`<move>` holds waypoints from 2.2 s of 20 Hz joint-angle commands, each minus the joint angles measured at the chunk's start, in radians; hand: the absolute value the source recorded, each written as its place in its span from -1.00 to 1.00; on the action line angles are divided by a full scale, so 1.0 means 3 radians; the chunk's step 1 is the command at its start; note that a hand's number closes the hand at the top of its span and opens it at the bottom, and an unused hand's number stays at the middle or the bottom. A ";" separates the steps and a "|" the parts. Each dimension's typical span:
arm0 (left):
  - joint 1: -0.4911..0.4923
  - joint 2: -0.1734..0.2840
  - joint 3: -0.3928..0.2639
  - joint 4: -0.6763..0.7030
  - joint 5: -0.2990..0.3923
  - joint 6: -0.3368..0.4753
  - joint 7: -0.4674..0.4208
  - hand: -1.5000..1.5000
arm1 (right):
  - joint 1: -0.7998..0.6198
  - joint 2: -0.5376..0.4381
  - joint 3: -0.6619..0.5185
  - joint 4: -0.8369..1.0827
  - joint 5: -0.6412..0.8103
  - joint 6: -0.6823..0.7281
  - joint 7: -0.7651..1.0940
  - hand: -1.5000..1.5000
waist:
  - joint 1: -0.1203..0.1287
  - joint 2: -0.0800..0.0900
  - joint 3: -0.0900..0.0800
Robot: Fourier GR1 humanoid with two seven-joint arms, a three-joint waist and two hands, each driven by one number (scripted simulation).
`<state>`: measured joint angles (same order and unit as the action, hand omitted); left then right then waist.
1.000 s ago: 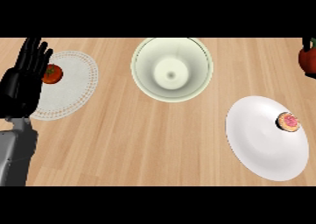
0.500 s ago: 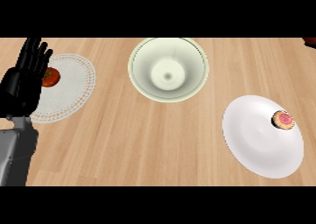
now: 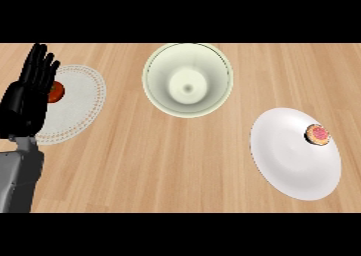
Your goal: Pick the bell pepper from the plate and place it in the bowl
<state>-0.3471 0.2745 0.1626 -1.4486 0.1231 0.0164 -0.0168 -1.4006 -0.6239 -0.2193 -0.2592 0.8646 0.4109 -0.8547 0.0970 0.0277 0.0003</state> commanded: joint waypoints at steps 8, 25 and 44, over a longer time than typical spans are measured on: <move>0.0077 0.0001 0.0059 -0.0002 -0.0012 0.0051 -0.0005 0.00 | -0.0445 0.0741 0.0279 0.0207 0.0074 0.0491 0.0074 1.00 | -0.0111 -0.0030 -0.0004; 0.0152 0.0085 0.0153 -0.0105 0.0055 -0.0039 0.0034 0.00 | 0.0033 0.1745 0.0547 0.0371 0.0325 -0.0653 0.0871 1.00 | -0.0136 -0.0013 -0.0003; 0.0214 0.0003 0.0100 -0.0182 0.0025 -0.0029 -0.0017 0.00 | 0.0253 0.1664 -0.0595 0.0359 -0.0787 -0.0667 0.0915 -1.00 | -0.0063 0.0026 0.0001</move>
<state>-0.2987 0.2932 0.2001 -1.5012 0.1365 0.0003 -0.0069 -1.3350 -0.0789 -0.3326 -0.1400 0.6894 0.2243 -0.5701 0.0732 0.0327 0.0006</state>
